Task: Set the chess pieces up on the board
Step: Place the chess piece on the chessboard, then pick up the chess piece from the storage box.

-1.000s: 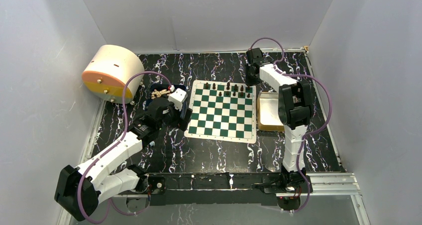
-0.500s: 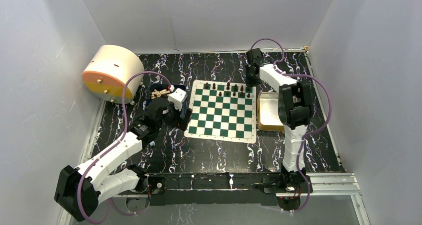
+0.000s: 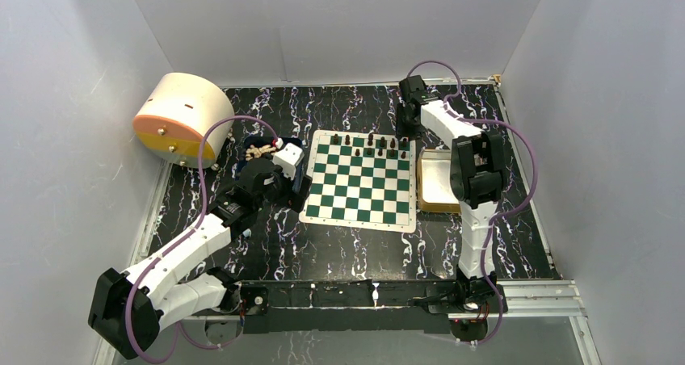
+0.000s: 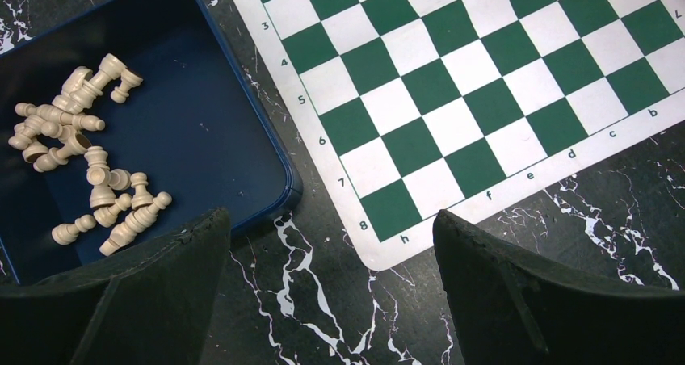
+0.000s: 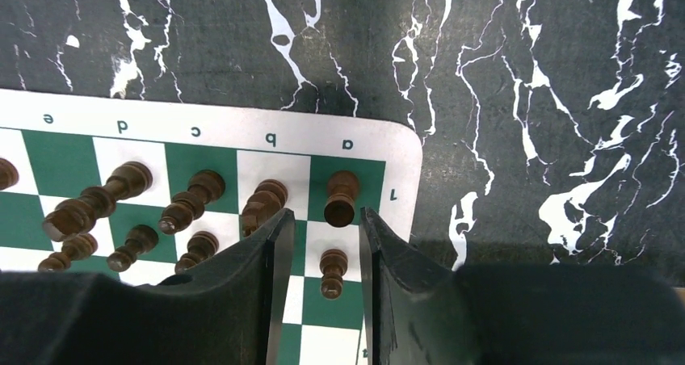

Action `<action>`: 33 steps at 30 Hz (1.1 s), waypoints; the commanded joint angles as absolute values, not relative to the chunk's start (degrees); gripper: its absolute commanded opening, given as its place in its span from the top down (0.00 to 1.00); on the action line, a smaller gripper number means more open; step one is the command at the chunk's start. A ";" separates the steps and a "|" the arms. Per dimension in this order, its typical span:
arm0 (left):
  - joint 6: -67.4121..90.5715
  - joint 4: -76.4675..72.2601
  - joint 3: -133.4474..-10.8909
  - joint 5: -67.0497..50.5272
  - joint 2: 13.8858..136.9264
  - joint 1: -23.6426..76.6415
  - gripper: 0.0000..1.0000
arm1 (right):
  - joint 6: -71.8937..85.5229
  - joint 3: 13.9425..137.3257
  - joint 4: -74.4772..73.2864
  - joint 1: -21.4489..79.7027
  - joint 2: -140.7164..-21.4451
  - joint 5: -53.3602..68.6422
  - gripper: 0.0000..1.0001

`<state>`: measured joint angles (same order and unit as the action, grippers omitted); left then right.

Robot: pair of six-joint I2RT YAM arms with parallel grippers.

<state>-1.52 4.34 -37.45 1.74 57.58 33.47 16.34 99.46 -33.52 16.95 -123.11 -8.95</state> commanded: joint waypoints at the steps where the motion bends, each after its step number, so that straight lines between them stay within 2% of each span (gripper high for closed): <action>1: -1.92 3.55 -38.23 2.18 55.92 33.22 0.08 | 17.43 103.10 -36.05 16.74 -119.45 -10.08 0.55; 5: -1.97 3.85 -38.28 2.40 55.77 33.22 0.08 | 18.30 102.09 -38.31 16.50 -116.35 -12.53 0.54; 12: 2.59 3.36 -38.15 5.04 55.73 33.20 0.07 | 17.85 93.48 -38.27 14.97 -106.23 -16.97 0.54; 21: 10.85 8.02 -41.98 8.77 61.29 33.22 0.07 | 17.95 72.46 -28.27 9.32 -91.68 -22.78 0.56; 26: 8.80 11.17 -44.23 7.74 63.61 33.22 0.07 | 16.86 65.52 -23.81 5.09 -90.59 -22.23 0.56; 33: 8.36 8.87 -42.18 7.56 60.26 33.22 0.08 | 15.37 62.64 -19.67 -1.05 -93.43 -16.39 0.61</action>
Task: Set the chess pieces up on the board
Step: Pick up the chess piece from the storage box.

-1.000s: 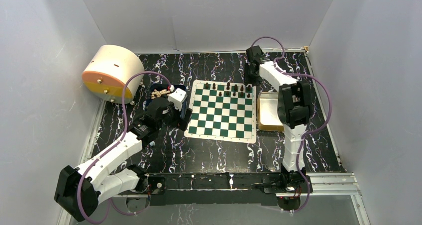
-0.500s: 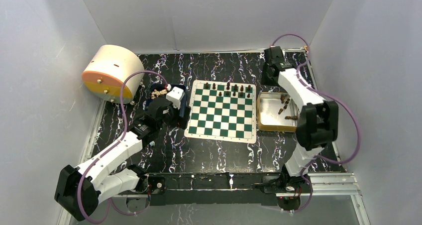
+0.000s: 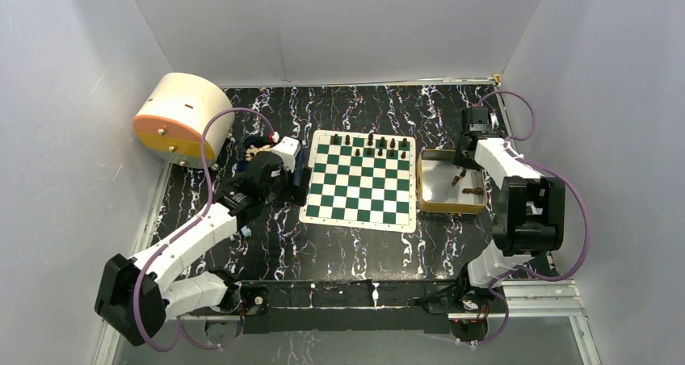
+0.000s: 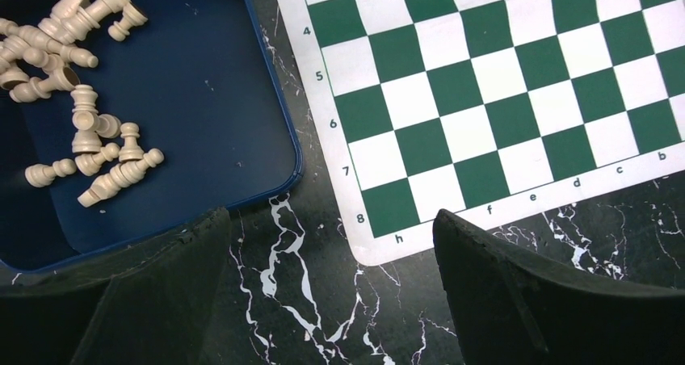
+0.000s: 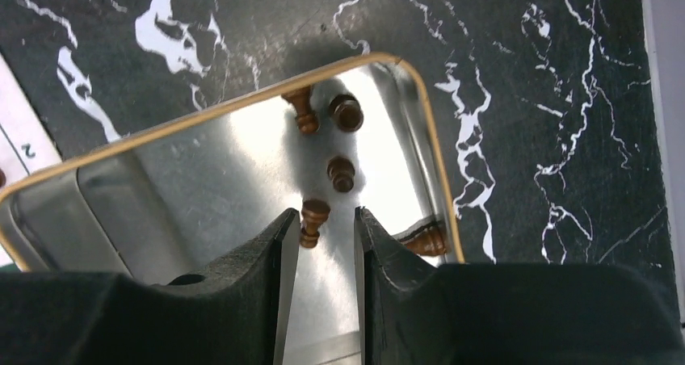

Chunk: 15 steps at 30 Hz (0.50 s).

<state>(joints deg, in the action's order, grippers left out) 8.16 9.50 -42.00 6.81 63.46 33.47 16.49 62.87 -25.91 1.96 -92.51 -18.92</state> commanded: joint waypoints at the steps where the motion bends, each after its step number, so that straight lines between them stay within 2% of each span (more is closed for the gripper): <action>1: 8.27 8.70 -42.13 7.64 59.95 33.22 0.09 | 15.28 62.60 -19.41 -1.79 -93.95 -16.05 0.61; 8: 7.74 8.49 -41.86 8.94 59.04 33.22 0.09 | 14.85 62.97 -17.90 -4.39 -96.75 -13.23 0.56; 15: 7.56 8.48 -41.79 9.66 58.63 33.22 0.10 | 15.00 63.72 -17.75 -4.72 -99.42 -10.72 0.61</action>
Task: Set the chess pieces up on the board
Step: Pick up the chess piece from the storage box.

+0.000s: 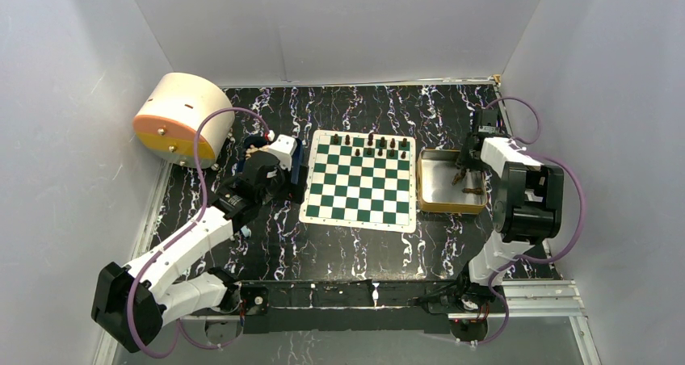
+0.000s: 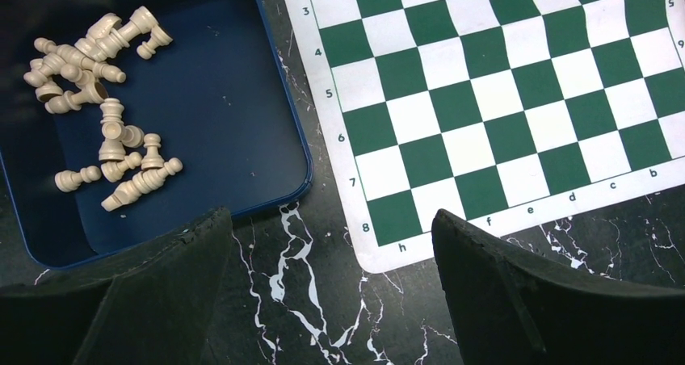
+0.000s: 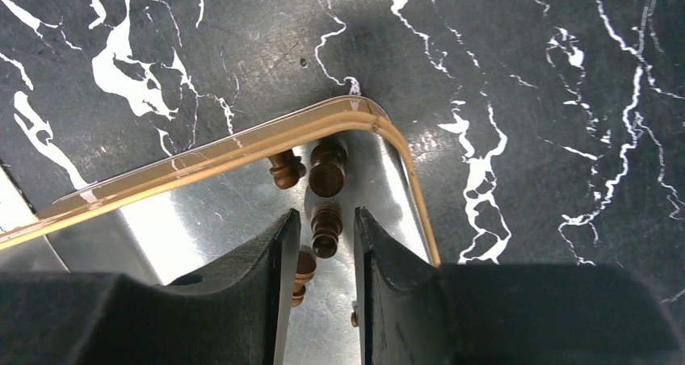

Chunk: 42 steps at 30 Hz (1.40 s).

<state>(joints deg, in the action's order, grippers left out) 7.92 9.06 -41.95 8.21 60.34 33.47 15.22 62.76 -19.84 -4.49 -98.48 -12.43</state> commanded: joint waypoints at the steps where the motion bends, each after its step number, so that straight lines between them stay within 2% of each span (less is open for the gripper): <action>1: 7.56 8.52 -41.76 9.74 58.55 33.23 0.10 | 14.98 63.68 -17.68 -4.69 -99.55 -10.65 0.63; 14: 7.60 8.24 -41.83 9.63 58.27 33.22 0.11 | 14.94 65.57 -21.39 -4.59 -97.60 -13.84 0.79; 32: 8.06 8.10 -41.21 9.70 57.59 33.22 0.11 | 16.33 74.21 -29.94 -1.59 -94.21 -13.60 0.81; 42: 10.82 8.52 -41.98 10.16 58.37 33.22 0.13 | 18.93 76.07 -30.97 13.19 -88.58 -12.15 0.80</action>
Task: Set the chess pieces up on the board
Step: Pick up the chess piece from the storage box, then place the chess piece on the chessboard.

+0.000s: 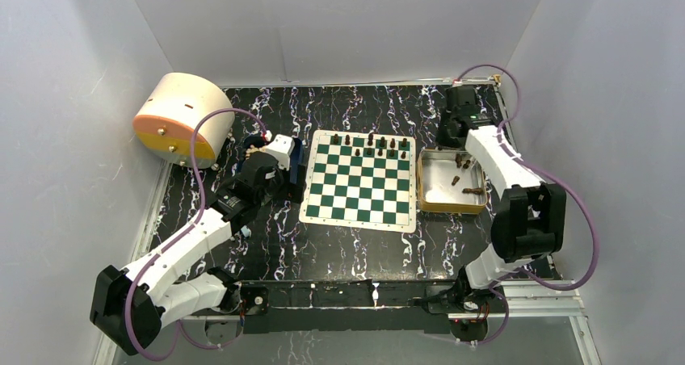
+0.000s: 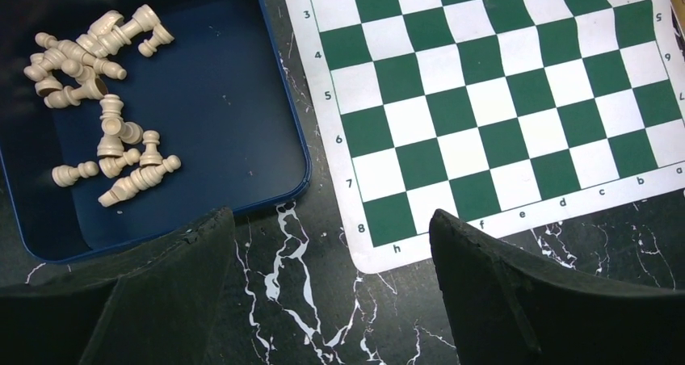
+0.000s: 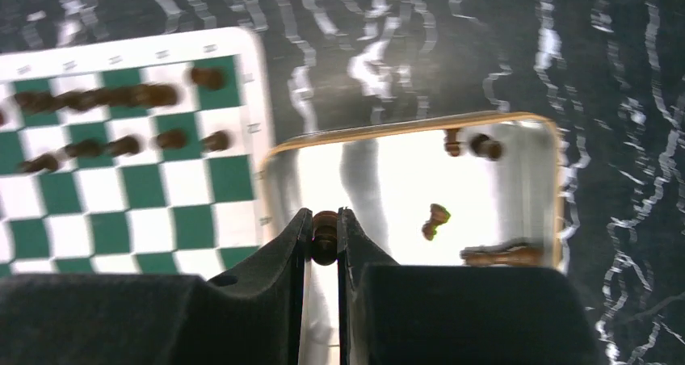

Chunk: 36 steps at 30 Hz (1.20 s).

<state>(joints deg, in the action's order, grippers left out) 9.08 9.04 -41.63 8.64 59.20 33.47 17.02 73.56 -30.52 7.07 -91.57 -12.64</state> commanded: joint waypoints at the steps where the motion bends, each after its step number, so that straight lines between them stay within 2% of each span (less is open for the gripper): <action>1: 11.05 8.50 -42.05 10.33 58.24 33.22 0.14 | 19.24 75.99 -30.63 14.95 -88.56 -12.03 0.80; 11: 12.77 12.29 -42.59 12.62 54.19 33.22 0.16 | 21.97 74.51 -25.66 32.03 -94.69 -14.10 0.80; 17: 12.68 13.81 -41.39 14.13 47.86 33.22 0.18 | 22.06 79.91 -24.87 39.81 -102.78 -15.09 0.80; 28: 9.31 14.62 -39.19 18.27 41.09 33.22 0.18 | 21.44 91.98 -30.83 47.21 -116.36 -17.63 0.77; 36: 9.18 14.24 -38.70 18.54 40.08 33.22 0.18 | 22.59 92.33 -31.46 49.39 -118.92 -16.61 0.75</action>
